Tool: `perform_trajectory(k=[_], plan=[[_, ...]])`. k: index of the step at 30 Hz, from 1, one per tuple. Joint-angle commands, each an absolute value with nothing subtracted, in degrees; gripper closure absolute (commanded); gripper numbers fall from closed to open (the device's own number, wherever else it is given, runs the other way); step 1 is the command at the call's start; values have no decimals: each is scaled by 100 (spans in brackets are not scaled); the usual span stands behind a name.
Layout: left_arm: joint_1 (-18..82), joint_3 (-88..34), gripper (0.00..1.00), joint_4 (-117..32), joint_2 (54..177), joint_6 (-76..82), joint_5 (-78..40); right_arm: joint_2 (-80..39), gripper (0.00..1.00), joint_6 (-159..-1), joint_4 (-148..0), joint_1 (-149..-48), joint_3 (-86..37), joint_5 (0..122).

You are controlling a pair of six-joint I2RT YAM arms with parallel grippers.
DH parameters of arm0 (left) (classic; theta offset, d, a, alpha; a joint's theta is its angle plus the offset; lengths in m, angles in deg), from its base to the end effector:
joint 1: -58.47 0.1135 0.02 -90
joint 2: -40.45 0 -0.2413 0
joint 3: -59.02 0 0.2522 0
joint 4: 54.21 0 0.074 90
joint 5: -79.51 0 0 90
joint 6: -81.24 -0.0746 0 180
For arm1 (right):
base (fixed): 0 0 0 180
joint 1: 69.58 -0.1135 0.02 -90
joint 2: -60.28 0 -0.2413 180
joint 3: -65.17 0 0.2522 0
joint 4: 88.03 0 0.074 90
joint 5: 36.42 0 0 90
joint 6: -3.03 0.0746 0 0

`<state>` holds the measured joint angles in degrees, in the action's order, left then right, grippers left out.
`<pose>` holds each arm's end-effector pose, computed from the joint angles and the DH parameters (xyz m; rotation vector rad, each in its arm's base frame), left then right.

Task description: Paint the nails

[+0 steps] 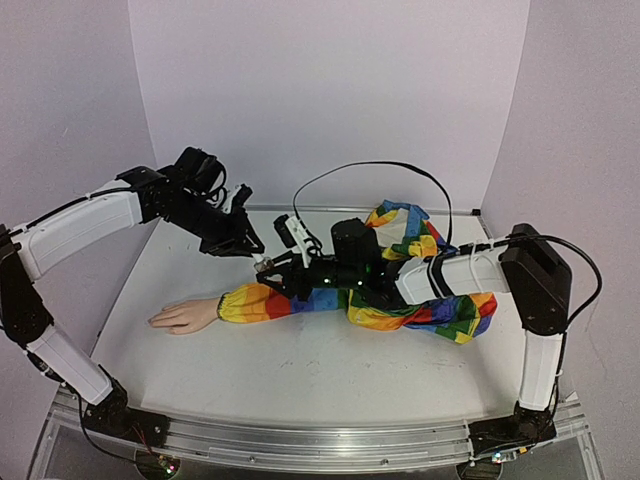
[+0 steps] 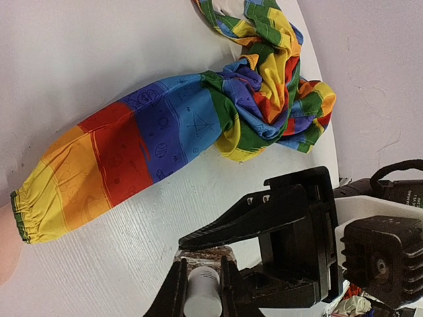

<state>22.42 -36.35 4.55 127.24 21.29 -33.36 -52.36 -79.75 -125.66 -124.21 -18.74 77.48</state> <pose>0.2637 -0.2278 0.2824 0.3271 2.5932 -0.9569 0.2500 0.4044 0.2370 -0.9389 1.2192 1.1685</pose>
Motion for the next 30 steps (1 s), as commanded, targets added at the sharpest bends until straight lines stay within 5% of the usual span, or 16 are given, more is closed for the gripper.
perform_trajectory(k=[1, 8, 10, 12, 13, 22, 24, 30], plan=[[2226, -3655, 100, 158, 12453, 2085, -3483, -5262, 61, -7957, -12890, -12510, -2218, 7820], [2226, -3542, 100, 159, 12371, 2013, -3445, -5448, 66, -7941, -12860, -12539, -2450, 7671], [2222, -3543, 100, 157, 12360, 1999, -3444, -5474, 74, -7922, -12850, -12539, -2513, 7679], [2226, -3562, 100, 161, 12347, 1979, -3473, -5502, 98, -7886, -12839, -12539, -2575, 7745], [2225, -3575, 100, 158, 12331, 1957, -3468, -5493, 100, -7869, -12813, -12539, -2575, 7753], [2235, -3065, 19, -486, 11308, 1526, -3342, -4843, 100, -7265, -13316, -12537, -1777, 7678], [2235, -2615, 9, -1187, 10858, 1490, -3636, -4690, 100, -7102, -13402, -12537, -1668, 7865], [2235, -1429, 3, -3282, 9750, 1551, -5128, -4215, 100, -6319, -14029, -12537, -1504, 9085]])
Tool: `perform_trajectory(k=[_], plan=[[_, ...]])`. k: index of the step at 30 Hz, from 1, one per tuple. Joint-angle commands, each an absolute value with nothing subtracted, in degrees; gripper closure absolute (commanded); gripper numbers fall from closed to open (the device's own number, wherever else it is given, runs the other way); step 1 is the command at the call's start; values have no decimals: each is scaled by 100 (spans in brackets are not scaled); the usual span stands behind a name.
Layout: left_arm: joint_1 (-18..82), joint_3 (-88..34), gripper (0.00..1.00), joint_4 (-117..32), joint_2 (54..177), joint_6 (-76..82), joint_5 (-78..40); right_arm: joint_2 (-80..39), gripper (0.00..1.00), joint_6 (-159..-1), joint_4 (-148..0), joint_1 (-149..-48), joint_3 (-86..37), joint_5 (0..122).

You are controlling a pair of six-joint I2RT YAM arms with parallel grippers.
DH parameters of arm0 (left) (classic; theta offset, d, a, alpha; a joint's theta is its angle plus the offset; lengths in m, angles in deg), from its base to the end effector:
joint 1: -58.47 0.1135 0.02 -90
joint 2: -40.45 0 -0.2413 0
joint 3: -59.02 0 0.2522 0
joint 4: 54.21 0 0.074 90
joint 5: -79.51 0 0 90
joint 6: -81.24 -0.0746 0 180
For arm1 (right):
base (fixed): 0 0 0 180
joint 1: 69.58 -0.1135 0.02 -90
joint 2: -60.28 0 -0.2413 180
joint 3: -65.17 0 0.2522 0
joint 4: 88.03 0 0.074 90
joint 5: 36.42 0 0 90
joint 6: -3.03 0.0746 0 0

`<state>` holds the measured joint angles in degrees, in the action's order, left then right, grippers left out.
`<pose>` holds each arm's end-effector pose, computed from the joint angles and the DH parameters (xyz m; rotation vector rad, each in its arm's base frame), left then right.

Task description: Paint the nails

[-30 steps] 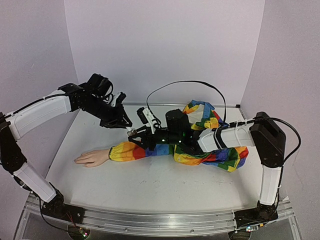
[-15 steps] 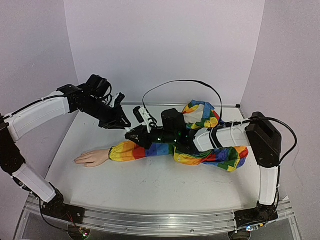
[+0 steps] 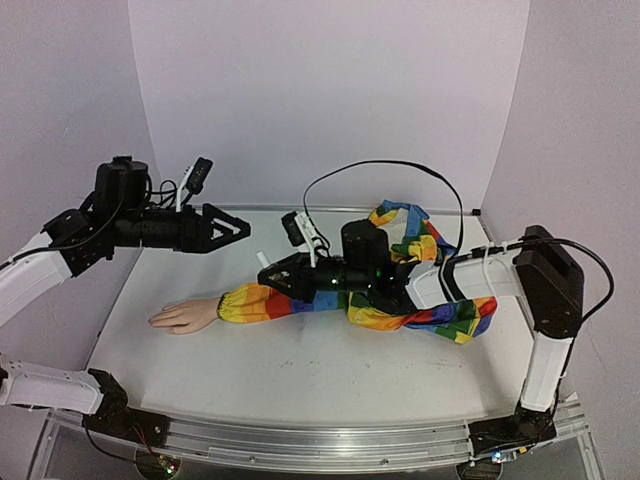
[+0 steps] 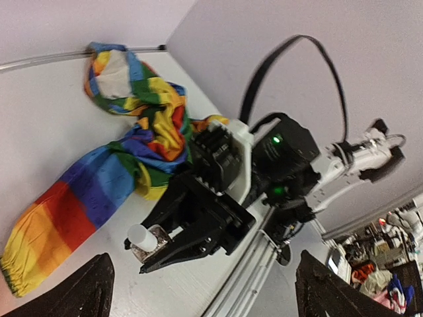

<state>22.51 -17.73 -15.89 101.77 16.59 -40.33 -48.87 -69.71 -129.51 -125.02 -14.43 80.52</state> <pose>0.2009 -0.1916 0.3383 0.5599 2.0428 -1.1835 0.2309 0.3947 0.2461 -0.8896 1.2450 1.3559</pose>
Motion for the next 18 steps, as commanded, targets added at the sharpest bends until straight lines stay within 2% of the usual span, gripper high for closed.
perform_trajectory(k=[1, 6, 11, 16, 18], plan=[[2235, -1425, 3, -3341, 9731, 1481, -5358, -4204, 100, -6157, -14253, -12534, -1496, 9358], [2218, -1753, 10, -3422, 10106, 1361, -6492, -4404, 100, -5377, -15136, -12536, -1762, 10370], [2182, -1842, 16, -3429, 10221, 1256, -6668, -4578, 100, -4955, -15772, -12534, -1913, 10628], [2166, -1863, 30, -3429, 10439, 1391, -6761, -4698, 100, -4795, -16096, -12531, -1935, 10628], [2156, -1872, 38, -3425, 10488, 1375, -6761, -4750, 100, -4803, -16102, -12534, -1969, 10635]])
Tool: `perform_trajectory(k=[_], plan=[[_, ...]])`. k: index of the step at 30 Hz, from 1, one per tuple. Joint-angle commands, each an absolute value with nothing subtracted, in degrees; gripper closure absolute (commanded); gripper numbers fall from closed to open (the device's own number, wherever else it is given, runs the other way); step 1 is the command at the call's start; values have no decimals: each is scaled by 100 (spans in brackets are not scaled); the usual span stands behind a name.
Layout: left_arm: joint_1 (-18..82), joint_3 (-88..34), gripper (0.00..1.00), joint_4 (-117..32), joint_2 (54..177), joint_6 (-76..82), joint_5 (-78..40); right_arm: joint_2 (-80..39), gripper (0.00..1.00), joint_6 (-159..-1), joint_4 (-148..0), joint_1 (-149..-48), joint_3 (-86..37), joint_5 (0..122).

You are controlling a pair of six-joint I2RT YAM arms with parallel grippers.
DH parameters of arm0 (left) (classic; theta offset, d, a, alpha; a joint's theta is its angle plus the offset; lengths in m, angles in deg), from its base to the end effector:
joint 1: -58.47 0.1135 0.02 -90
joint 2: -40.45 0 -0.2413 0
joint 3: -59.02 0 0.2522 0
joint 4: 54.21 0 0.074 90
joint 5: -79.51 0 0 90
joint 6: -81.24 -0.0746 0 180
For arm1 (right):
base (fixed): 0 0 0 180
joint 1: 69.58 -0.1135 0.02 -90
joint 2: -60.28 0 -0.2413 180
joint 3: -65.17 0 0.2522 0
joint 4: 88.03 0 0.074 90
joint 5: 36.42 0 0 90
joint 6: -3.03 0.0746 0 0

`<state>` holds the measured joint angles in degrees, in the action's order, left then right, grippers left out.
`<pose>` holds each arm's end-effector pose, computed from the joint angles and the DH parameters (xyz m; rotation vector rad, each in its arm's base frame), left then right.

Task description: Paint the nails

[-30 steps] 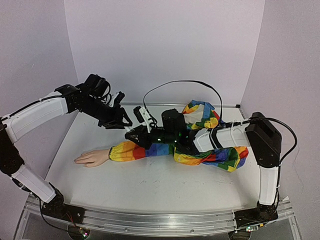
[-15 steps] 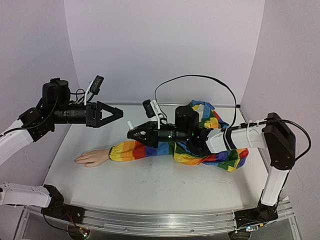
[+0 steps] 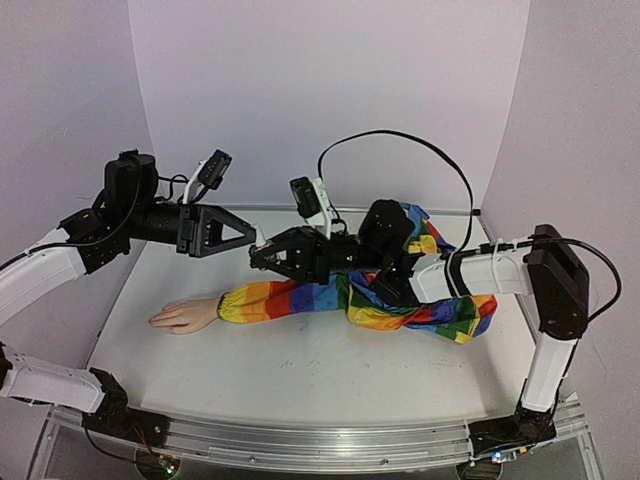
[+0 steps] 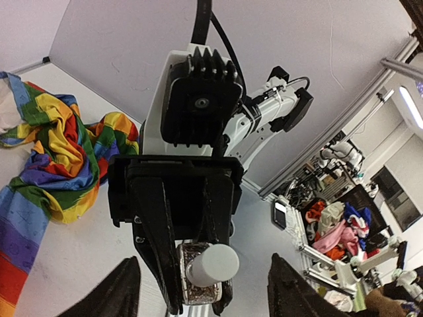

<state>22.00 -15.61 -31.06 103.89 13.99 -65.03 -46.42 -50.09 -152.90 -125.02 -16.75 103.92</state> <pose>0.1844 -0.2119 0.3540 0.9740 1.7194 -1.5473 0.1861 0.3713 0.3172 -1.0987 0.7819 1.7796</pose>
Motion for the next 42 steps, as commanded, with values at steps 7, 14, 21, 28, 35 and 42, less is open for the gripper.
perform_trajectory(k=[7, 14, 21, 28, 35, 42], plan=[[2093, -2034, 65, -3429, 10656, 1383, -6675, -4837, 100, -4843, -16067, -12538, -2078, 10654], [1998, -1990, 97, -3429, 10728, 1339, -6656, -4756, 100, -5093, -15891, -12524, -1957, 10262], [1865, -2400, 100, -2169, 10758, 817, -4455, -4139, 100, -7283, -12828, -12694, -2023, 5905], [1737, -2706, 100, -1629, 11059, 1965, -1986, -5403, 100, -9892, -13830, -13231, -2800, 312], [1739, -2814, 100, -1640, 11078, 1965, -2235, -5260, 100, -9576, -13677, -13227, -2952, 2073], [1738, -2503, 31, -2153, 10773, 1636, -3305, -4412, 100, -8377, -13487, -12725, -2156, 5321]])
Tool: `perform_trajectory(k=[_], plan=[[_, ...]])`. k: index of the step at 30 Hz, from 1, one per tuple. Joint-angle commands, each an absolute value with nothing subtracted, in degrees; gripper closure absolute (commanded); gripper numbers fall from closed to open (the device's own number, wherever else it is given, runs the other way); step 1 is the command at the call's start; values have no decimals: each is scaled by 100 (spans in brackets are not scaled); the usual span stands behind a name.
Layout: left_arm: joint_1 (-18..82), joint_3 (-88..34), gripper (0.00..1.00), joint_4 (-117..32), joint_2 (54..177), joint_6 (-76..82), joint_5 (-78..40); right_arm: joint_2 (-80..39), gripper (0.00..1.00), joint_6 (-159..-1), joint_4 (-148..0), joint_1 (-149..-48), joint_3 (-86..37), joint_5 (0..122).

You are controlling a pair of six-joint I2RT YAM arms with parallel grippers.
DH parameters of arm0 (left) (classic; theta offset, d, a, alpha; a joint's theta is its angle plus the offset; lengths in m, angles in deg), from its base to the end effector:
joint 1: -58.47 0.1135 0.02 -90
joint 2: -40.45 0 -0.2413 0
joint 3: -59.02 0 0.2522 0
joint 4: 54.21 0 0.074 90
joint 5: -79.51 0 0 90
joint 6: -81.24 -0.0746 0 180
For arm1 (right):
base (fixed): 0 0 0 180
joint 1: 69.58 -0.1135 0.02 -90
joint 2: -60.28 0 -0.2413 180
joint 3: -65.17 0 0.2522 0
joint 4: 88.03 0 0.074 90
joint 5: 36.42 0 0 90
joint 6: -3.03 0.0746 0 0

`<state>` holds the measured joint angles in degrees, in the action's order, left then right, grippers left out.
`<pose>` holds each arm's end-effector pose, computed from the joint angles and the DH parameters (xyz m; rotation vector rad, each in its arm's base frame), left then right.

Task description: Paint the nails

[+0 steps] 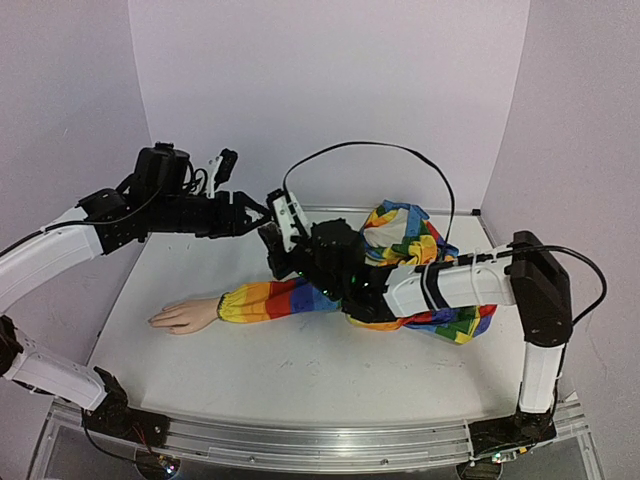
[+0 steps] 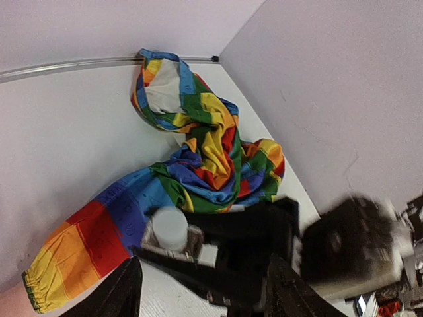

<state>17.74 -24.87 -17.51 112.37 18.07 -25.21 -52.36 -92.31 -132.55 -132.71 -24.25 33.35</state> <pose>0.2336 -0.2261 0.3341 0.4322 2.0912 -0.9862 0.2394 0.4155 0.2891 -0.4195 1.1776 0.6663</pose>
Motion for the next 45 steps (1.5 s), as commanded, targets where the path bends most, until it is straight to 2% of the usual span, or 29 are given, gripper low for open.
perform_trajectory(k=[1, 5, 7, 10, 12, 14, 19, 22, 26, 28, 30, 32, 35, 38, 40, 43, 45], plan=[[1749, -2429, 28, -2237, 10679, 1585, -3414, -4319, 100, -8141, -13442, -12581, -2084, 6090], [1760, -2135, 24, -2642, 10349, 1353, -4143, -4173, 100, -7143, -13450, -12097, -1926, 8809], [1760, -2017, 24, -2878, 10247, 1192, -4520, -4283, 100, -6518, -13963, -11947, -1921, 10150], [1760, -2052, 28, -3056, 10259, 1094, -4827, -4517, 100, -5480, -15011, -11931, -2033, 11388], [1760, -2186, 31, -3102, 10398, 1061, -5175, -4721, 100, -4478, -16323, -11931, -1988, 11719], [1747, -2306, 32, -3223, 10565, 1122, -5534, -4899, 100, -3716, -17221, -11923, -2034, 11787], [1743, -2369, 36, -3314, 10682, 1239, -5641, -5285, 100, -2986, -17944, -11993, -2337, 11789], [1743, -2412, 44, -3323, 10714, 1253, -5701, -5370, 100, -2940, -18026, -12001, -2383, 11693], [1736, -2509, 60, -3333, 10884, 1339, -5869, -5443, 100, -2927, -18035, -11994, -2504, 11584], [1734, -2470, 60, -3333, 10892, 1320, -5833, -5467, 100, -2929, -18033, -11986, -2550, 11536], [1733, -2417, 54, -3333, 10890, 1304, -5777, -5467, 100, -2931, -18027, -11990, -2566, 11473], [1734, -2388, 54, -3333, 10880, 1311, -5744, -5441, 100, -2942, -18019, -11983, -2540, 11378], [1734, -2354, 67, -3333, 10879, 1276, -5621, -5348, 100, -3072, -18005, -11946, -2396, 11236], [1734, -2371, 89, -3320, 10919, 1243, -5387, -5266, 100, -3178, -17954, -11848, -2237, 11056], [1734, -2428, 99, -3275, 11004, 1242, -5257, -5196, 100, -3269, -17859, -11776, -2157, 10975], [1732, -2533, 100, -3061, 11114, 1206, -4902, -4933, 100, -3853, -17187, -11672, -1982, 10606], [1725, -2691, 100, -2670, 11171, 1171, -4313, -4541, 100, -5136, -15934, -11665, -1804, 9852]])
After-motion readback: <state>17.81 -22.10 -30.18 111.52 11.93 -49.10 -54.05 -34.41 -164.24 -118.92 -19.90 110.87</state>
